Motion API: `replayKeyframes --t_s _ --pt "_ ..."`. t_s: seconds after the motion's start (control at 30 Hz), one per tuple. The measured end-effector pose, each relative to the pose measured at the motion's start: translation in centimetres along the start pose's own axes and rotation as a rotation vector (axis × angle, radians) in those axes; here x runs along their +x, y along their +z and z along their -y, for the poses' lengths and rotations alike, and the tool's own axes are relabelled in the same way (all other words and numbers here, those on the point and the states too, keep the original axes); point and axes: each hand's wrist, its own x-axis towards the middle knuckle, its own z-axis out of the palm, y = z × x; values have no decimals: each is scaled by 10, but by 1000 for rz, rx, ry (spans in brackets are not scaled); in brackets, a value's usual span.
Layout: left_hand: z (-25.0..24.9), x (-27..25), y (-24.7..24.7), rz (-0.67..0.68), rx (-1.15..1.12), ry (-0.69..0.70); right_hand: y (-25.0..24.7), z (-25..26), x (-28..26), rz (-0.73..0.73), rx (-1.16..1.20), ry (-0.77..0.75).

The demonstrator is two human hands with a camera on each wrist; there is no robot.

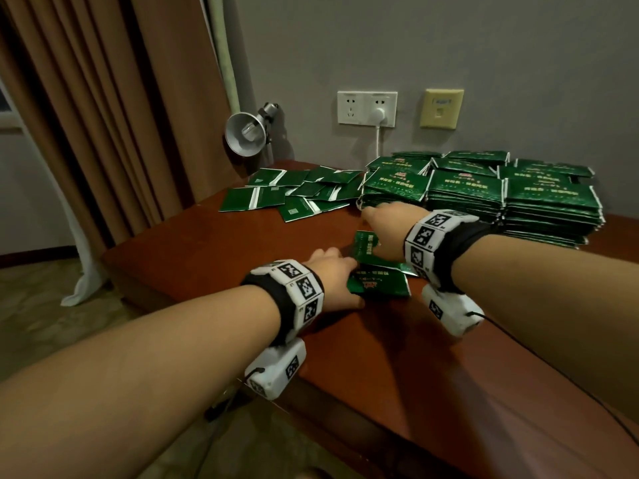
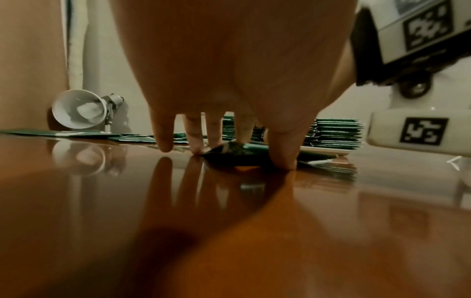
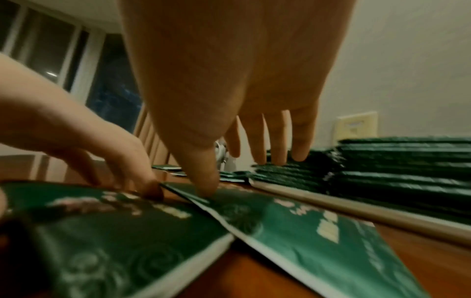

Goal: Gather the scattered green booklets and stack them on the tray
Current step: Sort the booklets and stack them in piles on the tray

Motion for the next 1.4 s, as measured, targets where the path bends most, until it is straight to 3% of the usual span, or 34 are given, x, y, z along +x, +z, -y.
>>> replayKeyframes --t_s 0.13,0.33,0.57,0.73,0.9,1.0,1.2,1.4 --pt "6 9 -2 -2 15 30 18 -18 8 126 41 133" --pt "9 12 -3 34 57 52 34 -30 20 300 159 175" --pt "7 10 -2 51 66 48 38 -34 3 361 94 322" --pt "4 8 -2 56 70 20 34 -42 -16 265 147 362" --pt "-2 2 -3 50 48 -25 22 -62 -36 98 365 492" --pt "-6 -2 -3 32 24 -56 13 -69 -47 83 488 529" --pt "-10 -10 1 7 16 -104 2 -66 -79 135 858 455" --pt "-8 -20 -1 46 58 -156 -2 -63 -99 115 536 264"
